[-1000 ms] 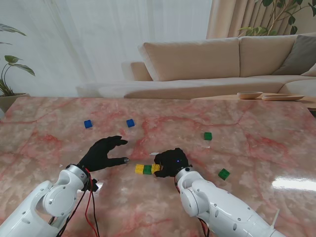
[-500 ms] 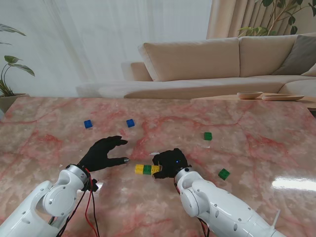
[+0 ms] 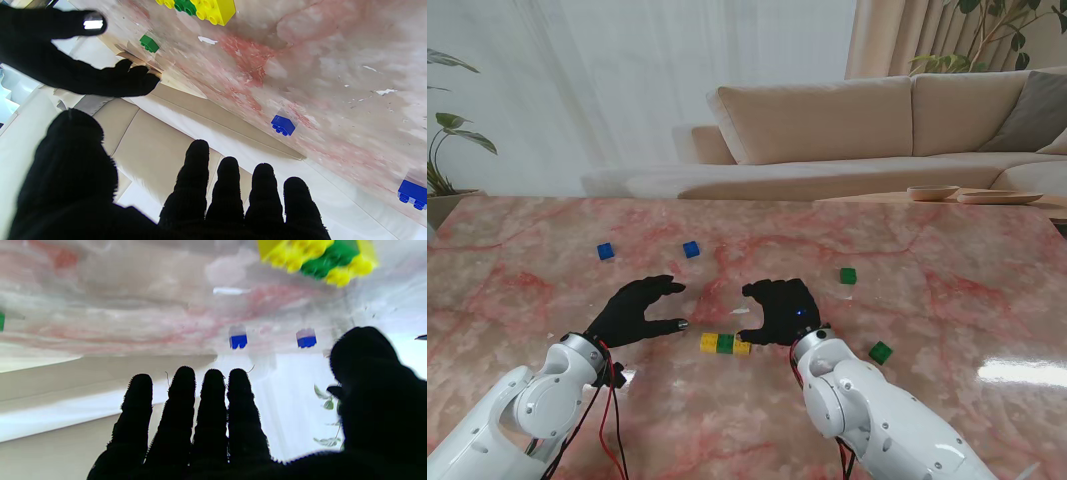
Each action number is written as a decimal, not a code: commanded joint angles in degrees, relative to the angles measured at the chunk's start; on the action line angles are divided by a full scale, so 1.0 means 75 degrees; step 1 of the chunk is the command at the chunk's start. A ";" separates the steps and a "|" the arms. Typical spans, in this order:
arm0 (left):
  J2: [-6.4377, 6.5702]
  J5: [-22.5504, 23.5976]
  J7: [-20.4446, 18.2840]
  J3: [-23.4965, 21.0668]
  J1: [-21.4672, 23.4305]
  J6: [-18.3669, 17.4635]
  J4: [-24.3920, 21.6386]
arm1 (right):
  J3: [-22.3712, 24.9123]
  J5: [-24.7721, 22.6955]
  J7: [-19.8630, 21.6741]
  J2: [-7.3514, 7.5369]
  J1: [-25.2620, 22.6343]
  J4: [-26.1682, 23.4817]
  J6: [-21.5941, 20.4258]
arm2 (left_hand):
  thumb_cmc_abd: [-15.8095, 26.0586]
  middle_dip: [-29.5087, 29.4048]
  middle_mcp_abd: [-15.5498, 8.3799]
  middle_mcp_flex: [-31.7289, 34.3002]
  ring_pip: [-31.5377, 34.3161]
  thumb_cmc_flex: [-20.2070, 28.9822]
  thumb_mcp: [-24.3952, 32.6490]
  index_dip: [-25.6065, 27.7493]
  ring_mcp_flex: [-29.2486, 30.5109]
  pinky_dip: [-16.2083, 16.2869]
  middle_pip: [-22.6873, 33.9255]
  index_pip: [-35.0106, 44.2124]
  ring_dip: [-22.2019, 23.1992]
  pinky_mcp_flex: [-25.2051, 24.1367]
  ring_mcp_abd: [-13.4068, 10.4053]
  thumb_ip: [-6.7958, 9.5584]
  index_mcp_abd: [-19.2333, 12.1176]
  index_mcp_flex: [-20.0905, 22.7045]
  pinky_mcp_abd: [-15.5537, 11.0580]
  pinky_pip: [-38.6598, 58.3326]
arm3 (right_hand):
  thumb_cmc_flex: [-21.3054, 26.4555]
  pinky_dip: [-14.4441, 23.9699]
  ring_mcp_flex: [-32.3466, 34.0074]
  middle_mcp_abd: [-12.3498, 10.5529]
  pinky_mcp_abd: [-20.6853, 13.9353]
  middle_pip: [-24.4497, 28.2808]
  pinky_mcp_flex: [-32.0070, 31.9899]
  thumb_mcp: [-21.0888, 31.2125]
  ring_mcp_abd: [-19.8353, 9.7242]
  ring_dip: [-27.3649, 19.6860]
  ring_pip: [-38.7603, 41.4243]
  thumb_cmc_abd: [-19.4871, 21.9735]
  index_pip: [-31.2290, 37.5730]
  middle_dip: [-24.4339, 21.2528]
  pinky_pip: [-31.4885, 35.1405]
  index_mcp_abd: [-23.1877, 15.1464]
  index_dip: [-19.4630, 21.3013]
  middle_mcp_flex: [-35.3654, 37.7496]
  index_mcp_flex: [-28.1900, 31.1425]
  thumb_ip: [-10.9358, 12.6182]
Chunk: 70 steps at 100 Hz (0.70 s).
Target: Build a two-level staggered structure with toy bricks
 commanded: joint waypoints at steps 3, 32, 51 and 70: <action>0.0004 0.0011 0.0004 0.0013 0.0034 0.0027 0.0001 | 0.0292 -0.0120 0.0246 0.0117 -0.0092 -0.0261 0.0020 | 0.0296 -0.0092 -0.0019 -0.0148 -0.0222 -0.0117 0.0111 -0.0057 -0.0244 0.0053 -0.0095 -0.0156 -0.0117 -0.0030 -0.0352 0.0102 0.0091 0.0037 -0.0342 -0.0259 | -0.0419 -0.0160 -0.0246 0.0119 0.0028 -0.0166 -0.0162 0.0116 0.0109 -0.0232 -0.0186 0.0084 -0.0211 -0.0144 -0.0201 0.0164 -0.0157 -0.0270 -0.0368 0.0275; 0.0026 0.0092 -0.0065 -0.0025 -0.0072 -0.0025 0.0025 | 0.1587 -0.0728 0.1444 0.0344 -0.0306 -0.0687 -0.0402 | 0.0275 -0.0093 -0.0023 -0.0177 -0.0213 -0.0096 0.0093 -0.0071 -0.0255 -0.0008 -0.0099 -0.0187 -0.0119 0.0007 -0.0330 0.0115 0.0108 0.0022 -0.0288 -0.0313 | -0.0424 -0.0194 -0.0233 0.0121 0.0049 -0.0226 -0.0157 0.0153 0.0095 -0.0273 -0.0318 0.0119 -0.0266 -0.0211 -0.0294 0.0191 -0.0283 -0.0328 -0.0433 0.0277; 0.0009 -0.0029 -0.0057 0.0040 -0.0561 -0.0114 0.0542 | 0.2130 -0.1173 0.2138 0.0469 -0.0112 -0.0461 -0.0672 | 0.0259 -0.0099 -0.0018 -0.0170 -0.0213 -0.0079 0.0093 -0.0078 -0.0256 -0.0004 -0.0108 -0.0189 -0.0122 -0.0006 -0.0345 0.0111 0.0114 0.0056 -0.0318 -0.0273 | -0.0408 -0.0199 -0.0249 0.0156 0.0051 -0.0259 -0.0177 0.0189 0.0094 -0.0270 -0.0360 0.0151 -0.0327 -0.0238 -0.0335 0.0278 -0.0372 -0.0414 -0.0544 0.0276; -0.0022 -0.0307 -0.0102 0.0344 -0.1730 -0.0390 0.1766 | 0.2378 -0.1045 0.2727 0.0564 0.0367 0.0171 -0.0993 | 0.0250 -0.0099 -0.0027 -0.0159 -0.0210 -0.0069 0.0096 -0.0079 -0.0249 -0.0021 -0.0105 -0.0184 -0.0125 -0.0011 -0.0356 0.0106 0.0102 0.0071 -0.0334 -0.0273 | -0.0320 -0.0193 -0.0485 0.0281 -0.0013 -0.0241 -0.0249 0.0204 0.0051 -0.0186 -0.0265 0.0083 -0.0726 -0.0236 -0.0378 0.0606 -0.0620 -0.0996 -0.1073 0.0273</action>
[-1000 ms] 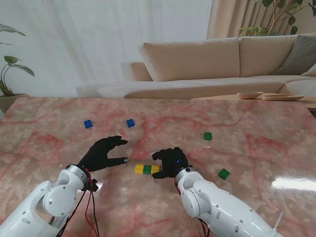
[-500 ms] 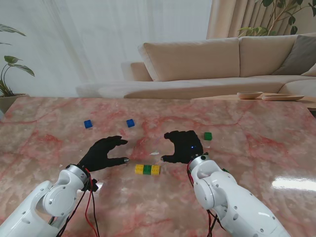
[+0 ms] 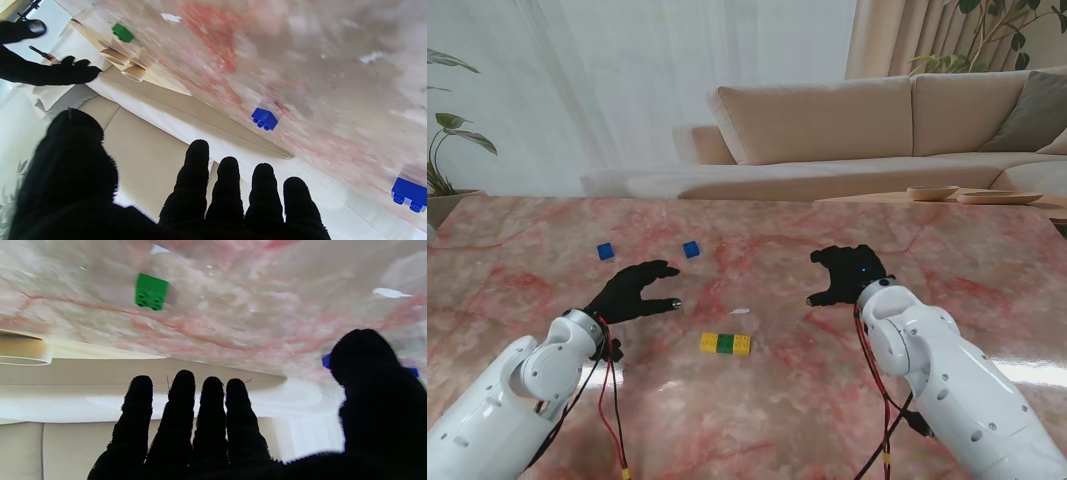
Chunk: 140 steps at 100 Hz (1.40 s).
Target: Build a two-level staggered structure with toy bricks
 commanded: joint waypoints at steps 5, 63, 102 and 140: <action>-0.0003 0.0010 -0.0041 -0.0100 -0.0227 0.0000 0.0006 | 0.0128 0.0066 0.0150 0.0152 0.0358 0.0664 -0.0122 | 0.0262 -0.0100 -0.0030 -0.0169 -0.0216 -0.0083 0.0092 -0.0080 -0.0261 -0.0027 -0.0110 -0.0181 -0.0128 -0.0016 -0.0367 0.0102 0.0102 0.0059 -0.0321 -0.0275 | -0.0198 -0.0105 -0.0370 0.0242 -0.0039 -0.0003 -0.0190 0.0137 0.0028 -0.0085 0.0049 -0.0028 -0.0338 -0.0102 -0.0195 0.0404 -0.0204 -0.0546 -0.0583 0.0212; 0.0013 -0.0269 -0.0314 -0.0098 -0.0273 0.0097 0.0026 | -0.1116 0.1269 -0.0035 0.0234 0.2284 0.3616 -0.0771 | 0.0265 -0.0103 -0.0033 -0.0196 -0.0224 -0.0076 0.0098 -0.0082 -0.0285 -0.0052 -0.0113 -0.0183 -0.0134 -0.0023 -0.0356 0.0108 0.0113 0.0043 -0.0344 -0.0314 | -0.0016 -0.0090 -0.0603 0.0309 -0.0094 0.0324 -0.0228 0.0052 -0.0056 0.0049 0.0437 -0.0205 -0.0694 -0.0019 -0.0188 0.0666 -0.0174 -0.1123 -0.1297 0.0182; 0.0006 -0.0344 -0.0340 0.0021 -0.0396 0.0068 0.0180 | -0.2471 0.2157 -0.0739 0.0074 0.3337 0.5223 -0.0836 | 0.0273 -0.0103 -0.0037 -0.0202 -0.0224 -0.0081 0.0091 -0.0083 -0.0291 -0.0037 -0.0113 -0.0190 -0.0134 -0.0023 -0.0369 0.0111 0.0109 0.0040 -0.0335 -0.0321 | 0.0325 -0.0072 -0.0419 0.0196 -0.0112 0.0972 -0.0040 -0.0012 -0.0098 0.0082 0.0725 -0.0295 0.0142 0.0282 0.0052 0.0542 0.0576 -0.0893 -0.1183 0.0076; 0.0015 -0.0362 -0.0407 0.0090 -0.0386 0.0101 0.0070 | -0.3473 0.2583 -0.1490 -0.0105 0.3956 0.6247 -0.1015 | 0.0275 -0.0104 -0.0031 -0.0205 -0.0224 -0.0081 0.0095 -0.0085 -0.0290 -0.0027 -0.0114 -0.0193 -0.0135 -0.0016 -0.0370 0.0114 0.0115 0.0043 -0.0349 -0.0331 | 0.0716 0.0238 0.0107 -0.0370 -0.0218 0.1974 0.0322 -0.0115 -0.0258 0.0466 0.1511 -0.0461 0.1199 0.1154 0.0945 -0.0157 0.1662 -0.0161 -0.0467 -0.0043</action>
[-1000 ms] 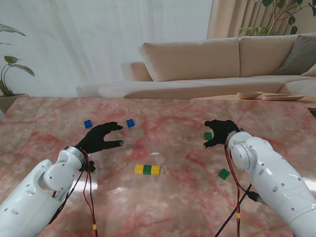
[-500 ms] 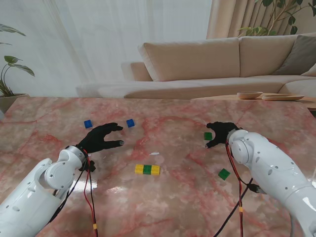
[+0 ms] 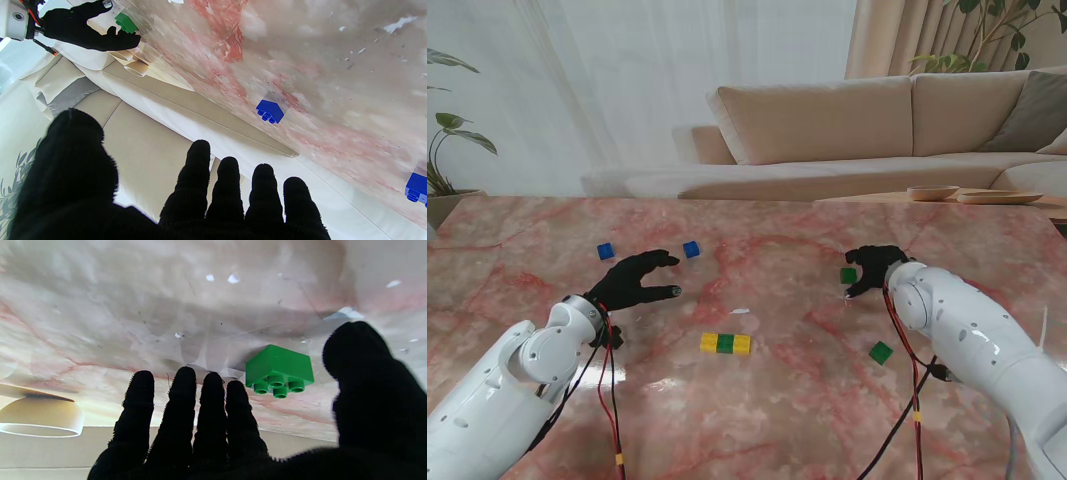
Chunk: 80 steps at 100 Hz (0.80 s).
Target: Build a two-level staggered structure with toy bricks
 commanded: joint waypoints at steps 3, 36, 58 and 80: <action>-0.0002 -0.0008 -0.0047 0.0050 -0.0005 0.0015 -0.0017 | -0.0100 0.0094 -0.0006 -0.0067 0.0064 0.0191 0.0029 | 0.0292 -0.0104 -0.0032 -0.0213 -0.0222 -0.0093 0.0092 -0.0086 -0.0259 -0.0027 -0.0118 -0.0191 -0.0087 -0.0019 -0.0368 0.0112 0.0001 0.0035 -0.0352 -0.0331 | 0.0329 0.0287 0.0299 -0.0342 -0.0120 0.0466 0.0080 -0.0066 -0.0197 0.0288 0.0406 -0.0214 0.0315 0.0383 0.0384 -0.0239 0.0416 0.0178 0.0216 -0.0053; -0.0021 -0.0094 -0.0048 0.0110 0.0042 0.0131 -0.0158 | -0.1070 0.0552 -0.0820 -0.0361 0.0470 0.1126 0.0029 | 0.0316 -0.0109 -0.0025 -0.0237 -0.0234 -0.0090 0.0096 -0.0090 -0.0294 -0.0025 -0.0125 -0.0211 -0.0092 -0.0028 -0.0373 0.0134 0.0017 0.0028 -0.0365 -0.0368 | 0.0646 0.0707 0.1422 -0.0896 -0.0151 0.1225 0.0798 0.0310 -0.0455 0.0984 0.1669 -0.0283 0.1350 0.1106 0.1679 -0.1161 0.1369 0.1615 0.1353 -0.0174; -0.0036 -0.0131 -0.0016 0.0177 -0.0016 0.0141 -0.0138 | -0.1454 0.0795 -0.1161 -0.0533 0.0648 0.1583 -0.0087 | 0.0344 -0.0114 -0.0029 -0.0252 -0.0239 -0.0107 0.0090 -0.0090 -0.0304 -0.0016 -0.0133 -0.0226 -0.0095 -0.0032 -0.0380 0.0145 0.0016 0.0022 -0.0357 -0.0388 | 0.0701 0.0695 0.1783 -0.1034 -0.0140 0.1290 0.1008 0.0276 -0.0522 0.1171 0.1886 -0.0365 0.1888 0.1286 0.2000 -0.1418 0.1430 0.2074 0.1609 -0.0233; -0.0043 -0.0170 -0.0016 0.0230 -0.0038 0.0180 -0.0116 | -0.1819 0.1024 -0.1562 -0.0707 0.0756 0.2048 -0.0318 | 0.0363 -0.0116 -0.0019 -0.0248 -0.0240 -0.0110 0.0092 -0.0086 -0.0303 0.0001 -0.0135 -0.0232 -0.0095 -0.0028 -0.0357 0.0159 0.0013 0.0033 -0.0344 -0.0393 | 0.0918 0.0752 0.2639 -0.1336 -0.0125 0.1486 0.1570 0.0700 -0.0703 0.1505 0.2303 -0.0416 0.3025 0.1611 0.2503 -0.2145 0.1256 0.3200 0.2386 -0.0419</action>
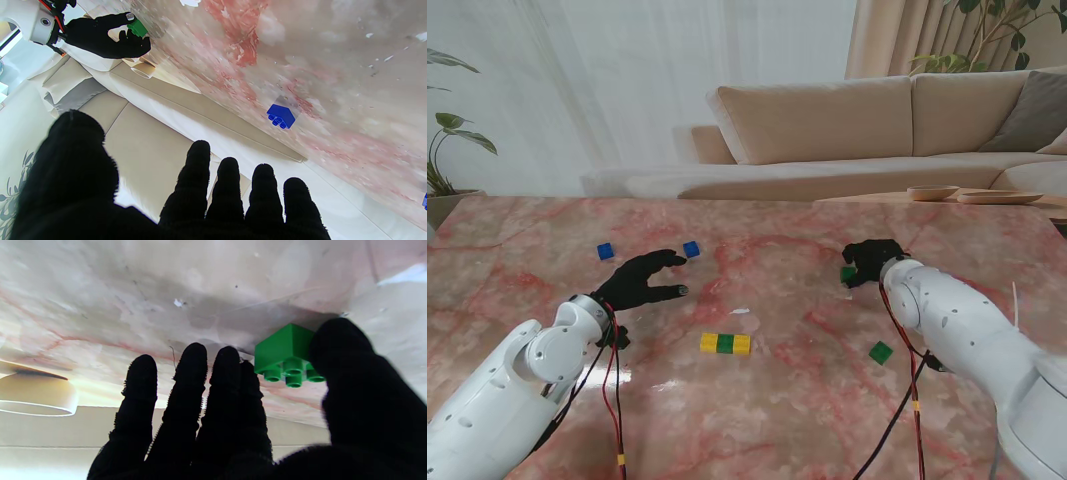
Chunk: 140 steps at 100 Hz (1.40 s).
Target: Build a two-level staggered structure with toy bricks
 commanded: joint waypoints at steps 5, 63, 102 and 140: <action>-0.0026 -0.0042 -0.0012 0.0051 -0.0003 0.0060 0.0017 | 0.0011 -0.0025 0.0096 -0.0036 -0.0255 0.0087 -0.0007 | 0.0282 -0.0115 -0.0021 -0.0203 -0.0243 -0.0106 0.0094 -0.0085 -0.0312 0.0004 -0.0137 -0.0152 -0.0091 -0.0031 -0.0357 0.0162 0.0014 0.0035 -0.0341 -0.0305 | 0.0702 0.0255 0.0651 -0.0366 -0.0030 0.0128 0.0402 0.0202 -0.0248 0.0318 0.0331 -0.0196 0.1288 0.0247 0.0533 -0.1332 -0.0632 0.0797 0.1288 -0.0863; -0.0053 -0.0091 0.0067 0.0167 0.0067 0.0137 -0.0051 | 0.3032 -0.1933 0.0825 0.0499 -0.3251 -0.4415 0.1628 | 0.0386 -0.0121 0.0016 -0.0205 -0.0250 -0.0129 0.0126 -0.0079 -0.0340 0.0027 -0.0145 -0.0184 -0.0094 -0.0043 -0.0346 0.0196 0.0027 0.0064 -0.0332 -0.0357 | 0.0753 0.0331 0.1533 -0.0208 0.0082 -0.0737 0.0919 0.1722 -0.0101 0.0493 0.0326 -0.0609 0.2205 0.1117 0.1096 -0.1917 -0.1973 0.2379 0.2356 -0.1153; -0.0041 -0.0142 -0.0008 0.0221 0.0085 0.0086 -0.0088 | 0.3030 -0.2631 0.1073 0.0518 -0.4522 -0.6617 0.2287 | 0.0494 -0.0126 0.0019 -0.0240 -0.0252 -0.0115 0.0095 -0.0091 -0.0374 0.0050 -0.0155 -0.0247 -0.0094 -0.0038 -0.0354 0.0171 0.0077 0.0056 -0.0342 -0.0371 | 0.0667 0.0335 0.1386 -0.0071 0.0170 -0.0964 0.0755 0.1712 0.0026 0.0502 0.0186 -0.0626 0.2095 0.1171 0.1053 -0.1741 -0.2071 0.2316 0.2291 -0.1209; -0.0047 -0.0175 0.0055 0.0156 0.0254 -0.0018 -0.0197 | 0.2041 -0.2414 0.0954 0.0416 -0.4499 -0.6788 0.2686 | 0.0510 -0.0130 0.0028 -0.0224 -0.0252 -0.0080 0.0059 -0.0084 -0.0366 0.0061 -0.0159 -0.0267 -0.0097 -0.0041 -0.0353 0.0169 0.0079 0.0082 -0.0329 -0.0389 | 0.0618 0.0422 0.1274 -0.0014 0.0171 -0.0980 0.0636 0.1665 0.0046 0.0571 0.0224 -0.0627 0.2049 0.1202 0.1063 -0.1672 -0.2061 0.2247 0.2241 -0.1224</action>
